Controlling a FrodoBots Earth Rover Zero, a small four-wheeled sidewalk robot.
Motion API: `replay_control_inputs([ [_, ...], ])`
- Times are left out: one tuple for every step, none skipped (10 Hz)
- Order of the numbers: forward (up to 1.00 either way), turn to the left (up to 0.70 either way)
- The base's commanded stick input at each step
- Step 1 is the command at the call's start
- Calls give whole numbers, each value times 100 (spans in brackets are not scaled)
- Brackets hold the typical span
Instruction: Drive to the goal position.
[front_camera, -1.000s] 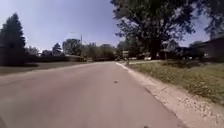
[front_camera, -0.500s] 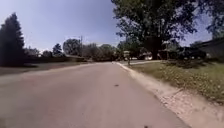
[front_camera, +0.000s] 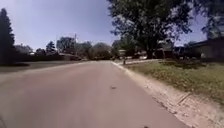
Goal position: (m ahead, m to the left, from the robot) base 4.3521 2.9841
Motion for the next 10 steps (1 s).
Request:
replay_control_inputs([
  [70, 0],
  [70, 0],
  [70, 0],
  [70, 0],
  [70, 0],
  [70, 0],
  [70, 0],
  [70, 0],
  [70, 0],
  [70, 0],
])
